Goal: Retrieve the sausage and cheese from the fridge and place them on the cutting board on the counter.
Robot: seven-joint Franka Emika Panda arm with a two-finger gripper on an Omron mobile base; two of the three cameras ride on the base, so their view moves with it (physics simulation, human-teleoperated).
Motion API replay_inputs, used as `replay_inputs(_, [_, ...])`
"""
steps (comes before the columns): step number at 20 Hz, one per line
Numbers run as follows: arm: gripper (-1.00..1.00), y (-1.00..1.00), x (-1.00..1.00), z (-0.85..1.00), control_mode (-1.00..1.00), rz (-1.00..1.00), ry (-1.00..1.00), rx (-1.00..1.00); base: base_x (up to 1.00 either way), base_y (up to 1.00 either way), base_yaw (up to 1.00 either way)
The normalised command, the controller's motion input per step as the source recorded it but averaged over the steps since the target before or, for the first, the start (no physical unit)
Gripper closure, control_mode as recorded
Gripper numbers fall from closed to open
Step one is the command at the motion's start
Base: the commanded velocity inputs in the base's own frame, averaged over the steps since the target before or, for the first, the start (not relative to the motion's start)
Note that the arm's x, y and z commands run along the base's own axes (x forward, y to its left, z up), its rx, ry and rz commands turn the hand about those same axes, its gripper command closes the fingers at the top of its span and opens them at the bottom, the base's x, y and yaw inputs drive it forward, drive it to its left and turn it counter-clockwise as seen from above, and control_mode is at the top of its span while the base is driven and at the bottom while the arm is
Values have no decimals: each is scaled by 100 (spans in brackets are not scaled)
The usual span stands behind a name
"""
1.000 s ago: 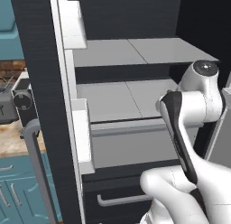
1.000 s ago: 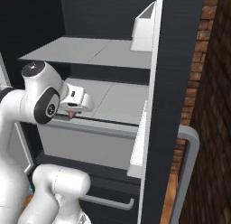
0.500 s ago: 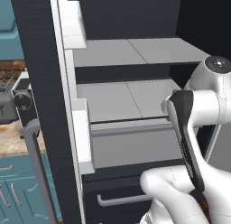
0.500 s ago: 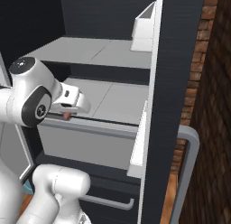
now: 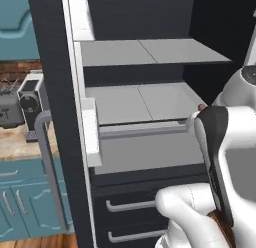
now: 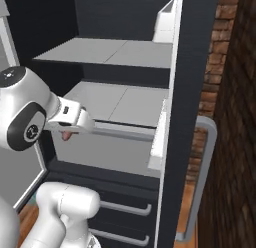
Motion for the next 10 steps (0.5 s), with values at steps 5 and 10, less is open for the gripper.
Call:
replay_inputs(5, [100, 0, 0, 0, 100, 0, 0, 0, -59, 4, 0])
replay_inputs(10, [100, 0, 0, 0, 100, 0, 0, 0, -89, 35, 2])
